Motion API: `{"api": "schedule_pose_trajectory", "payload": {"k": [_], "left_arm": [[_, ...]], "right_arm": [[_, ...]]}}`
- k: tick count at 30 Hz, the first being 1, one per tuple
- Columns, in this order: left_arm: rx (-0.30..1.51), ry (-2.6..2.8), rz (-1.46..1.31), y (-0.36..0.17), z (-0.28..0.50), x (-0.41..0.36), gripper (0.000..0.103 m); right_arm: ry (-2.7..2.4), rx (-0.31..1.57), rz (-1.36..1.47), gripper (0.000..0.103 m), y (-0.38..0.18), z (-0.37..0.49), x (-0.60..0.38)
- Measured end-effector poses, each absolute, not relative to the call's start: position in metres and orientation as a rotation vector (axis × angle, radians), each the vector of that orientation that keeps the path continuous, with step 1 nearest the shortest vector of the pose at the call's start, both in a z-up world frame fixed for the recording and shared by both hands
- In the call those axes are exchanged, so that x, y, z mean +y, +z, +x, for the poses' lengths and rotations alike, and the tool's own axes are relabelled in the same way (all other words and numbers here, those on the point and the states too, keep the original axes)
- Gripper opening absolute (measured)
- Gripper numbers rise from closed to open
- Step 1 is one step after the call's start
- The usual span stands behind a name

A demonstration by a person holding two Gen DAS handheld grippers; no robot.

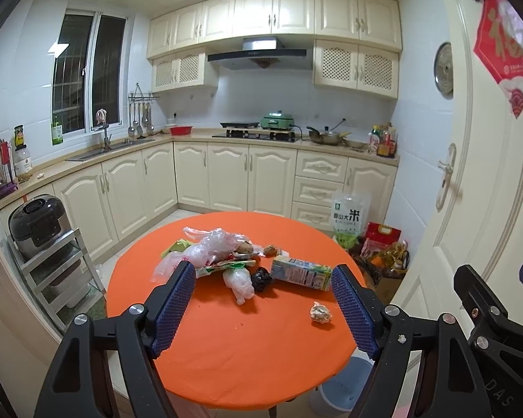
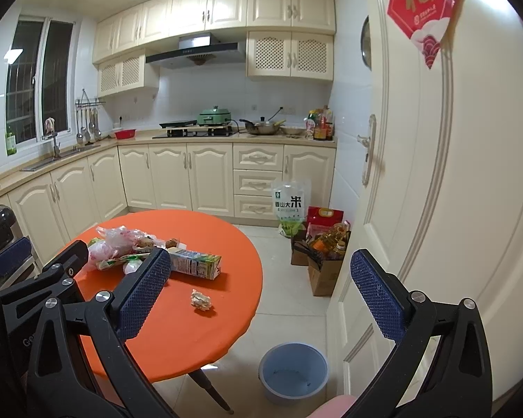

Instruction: Collect trash

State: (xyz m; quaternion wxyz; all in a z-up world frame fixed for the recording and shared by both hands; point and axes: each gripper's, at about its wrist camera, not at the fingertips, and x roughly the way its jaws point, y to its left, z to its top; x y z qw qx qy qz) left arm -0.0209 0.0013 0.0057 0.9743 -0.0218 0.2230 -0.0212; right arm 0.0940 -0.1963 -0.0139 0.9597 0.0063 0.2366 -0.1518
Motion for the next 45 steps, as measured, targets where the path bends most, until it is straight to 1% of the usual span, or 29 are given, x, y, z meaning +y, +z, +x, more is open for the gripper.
{"api": "schedule_pose_trajectory", "payload": {"k": [3, 9, 11, 45], "left_arm": [[0.44, -0.023, -0.024, 0.006, -0.023, -0.002, 0.082], [0.431, -0.019, -0.019, 0.009, -0.026, -0.007, 0.086], [0.428, -0.012, -0.021, 0.01, -0.025, -0.006, 0.091], [0.389, -0.013, -0.005, 0.005, -0.04, -0.008, 0.092]], "right_arm": [[-0.311, 0.476, 0.015, 0.103, -0.014, 0.094, -0.197], [-0.311, 0.466, 0.022, 0.103, -0.013, 0.088, -0.197], [-0.315, 0.464, 0.025, 0.103, -0.013, 0.086, -0.198], [-0.337, 0.444, 0.025, 0.103, -0.009, 0.069, -0.199]]}}
